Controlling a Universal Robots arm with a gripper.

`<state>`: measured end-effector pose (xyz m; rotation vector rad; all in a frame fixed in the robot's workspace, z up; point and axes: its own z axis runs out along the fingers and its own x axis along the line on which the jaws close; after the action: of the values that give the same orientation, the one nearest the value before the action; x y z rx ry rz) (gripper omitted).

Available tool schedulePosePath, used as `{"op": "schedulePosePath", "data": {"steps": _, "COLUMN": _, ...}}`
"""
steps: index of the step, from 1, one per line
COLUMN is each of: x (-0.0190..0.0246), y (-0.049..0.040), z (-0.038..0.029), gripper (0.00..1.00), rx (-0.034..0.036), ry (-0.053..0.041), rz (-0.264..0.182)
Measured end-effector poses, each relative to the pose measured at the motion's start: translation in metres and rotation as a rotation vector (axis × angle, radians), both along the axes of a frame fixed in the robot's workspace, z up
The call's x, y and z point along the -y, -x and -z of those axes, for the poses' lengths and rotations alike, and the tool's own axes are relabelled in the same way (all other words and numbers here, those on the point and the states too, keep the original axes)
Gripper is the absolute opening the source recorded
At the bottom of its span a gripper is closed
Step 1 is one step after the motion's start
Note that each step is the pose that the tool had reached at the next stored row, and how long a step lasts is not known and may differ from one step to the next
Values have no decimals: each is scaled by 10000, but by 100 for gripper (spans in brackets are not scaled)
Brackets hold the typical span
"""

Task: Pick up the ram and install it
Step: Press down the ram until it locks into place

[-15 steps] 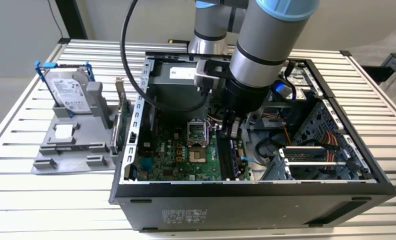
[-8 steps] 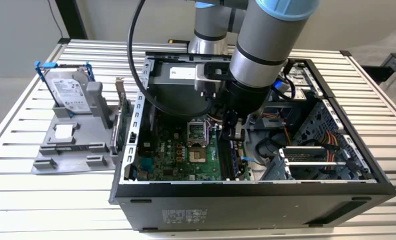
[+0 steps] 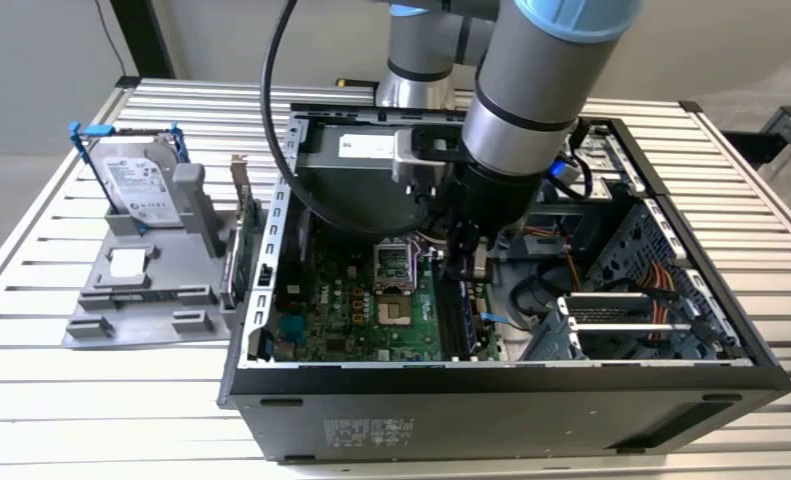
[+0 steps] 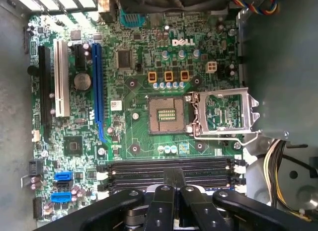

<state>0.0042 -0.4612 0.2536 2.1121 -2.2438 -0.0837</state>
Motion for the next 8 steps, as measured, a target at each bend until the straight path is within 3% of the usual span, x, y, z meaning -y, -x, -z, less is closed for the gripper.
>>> {"op": "schedulePosePath", "data": {"steps": 8, "x": -16, "y": -101, "z": 73, "gripper": 0, "rx": 5, "ry": 1, "rz": -104}}
